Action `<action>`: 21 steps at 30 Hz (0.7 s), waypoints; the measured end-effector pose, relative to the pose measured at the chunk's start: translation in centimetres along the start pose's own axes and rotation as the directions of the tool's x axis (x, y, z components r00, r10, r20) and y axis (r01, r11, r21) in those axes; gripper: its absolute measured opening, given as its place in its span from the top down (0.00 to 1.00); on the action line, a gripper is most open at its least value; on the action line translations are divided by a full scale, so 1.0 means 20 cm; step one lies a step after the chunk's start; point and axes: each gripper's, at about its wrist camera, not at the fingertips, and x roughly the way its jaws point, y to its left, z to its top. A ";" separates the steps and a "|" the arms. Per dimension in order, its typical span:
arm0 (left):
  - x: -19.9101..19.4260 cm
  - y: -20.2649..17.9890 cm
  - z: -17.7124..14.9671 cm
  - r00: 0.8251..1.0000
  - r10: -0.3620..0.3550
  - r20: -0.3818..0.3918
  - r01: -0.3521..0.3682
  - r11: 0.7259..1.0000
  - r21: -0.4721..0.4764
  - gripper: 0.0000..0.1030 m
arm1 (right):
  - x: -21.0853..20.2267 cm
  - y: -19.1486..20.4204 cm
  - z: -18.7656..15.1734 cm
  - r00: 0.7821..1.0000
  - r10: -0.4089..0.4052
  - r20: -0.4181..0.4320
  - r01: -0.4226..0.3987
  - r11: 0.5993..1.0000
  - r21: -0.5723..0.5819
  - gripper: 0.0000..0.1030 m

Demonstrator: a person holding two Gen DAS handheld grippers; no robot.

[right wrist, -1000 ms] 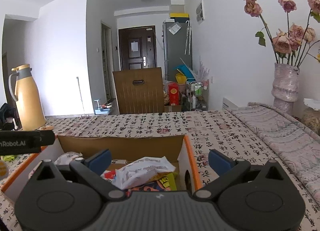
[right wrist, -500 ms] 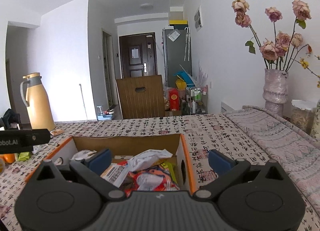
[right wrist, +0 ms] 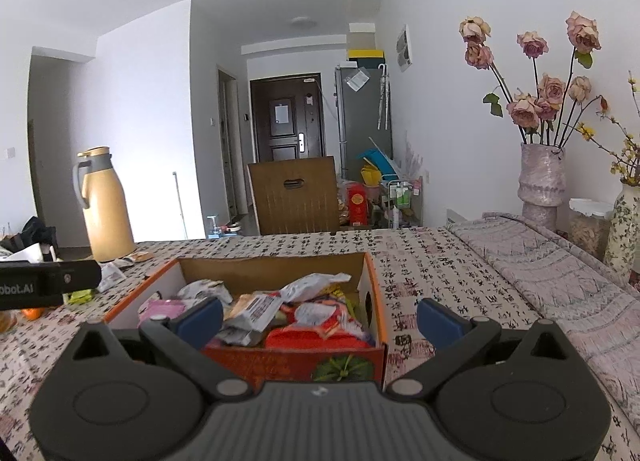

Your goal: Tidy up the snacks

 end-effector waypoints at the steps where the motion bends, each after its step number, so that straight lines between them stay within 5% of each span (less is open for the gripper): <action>1: -0.02 0.00 -0.01 1.000 -0.003 -0.004 0.003 1.000 0.007 0.00 | -0.02 0.00 -0.01 1.000 0.002 0.000 -0.002 1.000 -0.001 0.00; 21: -0.10 0.08 -0.31 0.992 -0.031 -0.126 0.034 0.999 0.023 0.00 | -0.18 -0.03 -0.25 0.995 0.023 -0.100 -0.024 1.000 -0.004 0.00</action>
